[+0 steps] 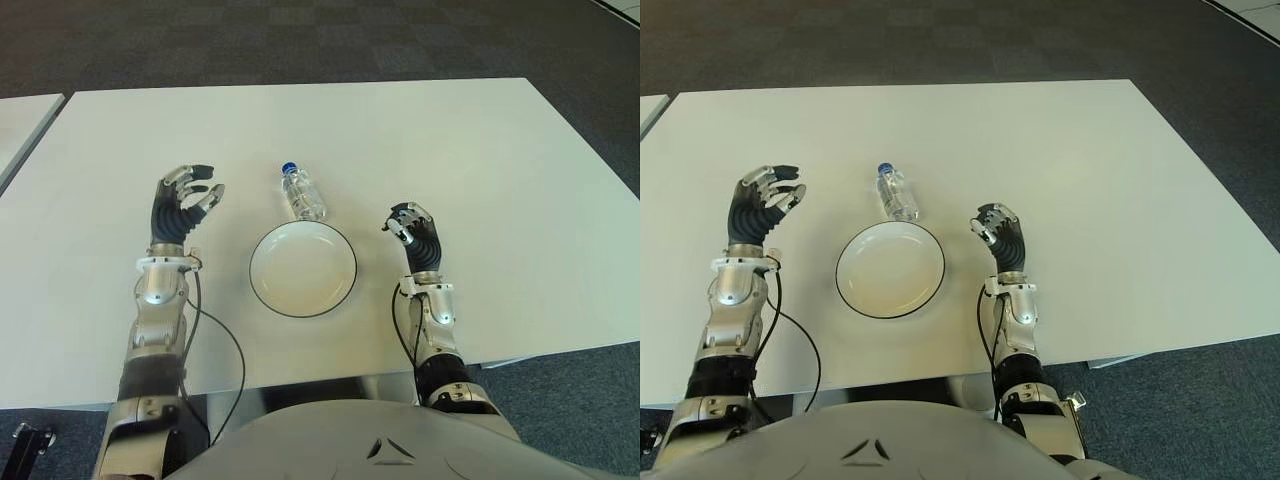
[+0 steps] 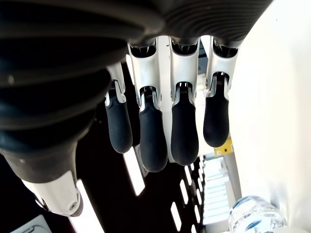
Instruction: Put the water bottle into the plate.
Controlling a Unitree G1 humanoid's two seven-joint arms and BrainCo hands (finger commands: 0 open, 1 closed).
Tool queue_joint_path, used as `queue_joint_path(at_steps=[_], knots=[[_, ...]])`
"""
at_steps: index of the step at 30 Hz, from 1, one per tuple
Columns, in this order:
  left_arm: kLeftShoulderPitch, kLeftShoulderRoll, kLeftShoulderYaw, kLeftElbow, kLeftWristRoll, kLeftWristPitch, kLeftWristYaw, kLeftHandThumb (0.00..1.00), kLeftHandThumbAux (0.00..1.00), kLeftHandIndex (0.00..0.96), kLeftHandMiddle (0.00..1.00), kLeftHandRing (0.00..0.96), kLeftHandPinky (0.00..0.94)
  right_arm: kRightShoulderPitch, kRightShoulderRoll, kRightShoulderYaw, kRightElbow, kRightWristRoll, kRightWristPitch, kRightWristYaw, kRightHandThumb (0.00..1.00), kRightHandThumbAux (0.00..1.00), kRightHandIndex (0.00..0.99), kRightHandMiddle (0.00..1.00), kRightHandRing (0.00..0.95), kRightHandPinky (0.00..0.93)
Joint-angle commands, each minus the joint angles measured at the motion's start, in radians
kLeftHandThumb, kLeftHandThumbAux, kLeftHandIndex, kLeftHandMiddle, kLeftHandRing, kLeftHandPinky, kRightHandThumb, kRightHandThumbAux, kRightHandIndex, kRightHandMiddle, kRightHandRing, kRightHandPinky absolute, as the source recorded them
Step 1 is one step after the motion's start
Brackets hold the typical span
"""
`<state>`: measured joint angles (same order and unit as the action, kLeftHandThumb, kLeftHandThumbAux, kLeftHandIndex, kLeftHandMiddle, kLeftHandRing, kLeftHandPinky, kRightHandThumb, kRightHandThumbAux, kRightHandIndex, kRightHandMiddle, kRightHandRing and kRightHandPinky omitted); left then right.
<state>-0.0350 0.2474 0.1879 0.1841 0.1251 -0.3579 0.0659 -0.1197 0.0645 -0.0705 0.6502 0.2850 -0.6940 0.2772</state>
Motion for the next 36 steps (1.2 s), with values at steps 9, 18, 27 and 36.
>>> queue_joint_path(at_steps=[9,18,27,36], knots=[[-0.256,0.189,-0.111,0.164,0.390,0.005,0.199,0.716,0.717,0.410,0.309,0.321,0.360,0.042,0.113,-0.004,0.019,0.060,0.071,-0.018,0.701,0.725,0.436,0.615,0.594,0.585],[-0.408,0.292,-0.233,0.285,0.571,0.040,0.255,0.723,0.584,0.192,0.210,0.218,0.242,0.042,0.124,0.001,0.026,0.072,0.088,-0.020,0.703,0.725,0.435,0.606,0.587,0.582],[-0.550,0.339,-0.384,0.455,0.717,0.005,0.382,0.715,0.468,0.099,0.144,0.159,0.226,0.052,0.135,0.015,0.012,0.056,0.087,-0.054,0.703,0.726,0.435,0.607,0.593,0.591],[-0.743,0.392,-0.595,0.710,0.893,-0.117,0.561,0.698,0.386,0.055,0.092,0.110,0.165,0.070,0.140,0.037,-0.021,0.058,0.111,-0.089,0.703,0.727,0.435,0.607,0.595,0.592]])
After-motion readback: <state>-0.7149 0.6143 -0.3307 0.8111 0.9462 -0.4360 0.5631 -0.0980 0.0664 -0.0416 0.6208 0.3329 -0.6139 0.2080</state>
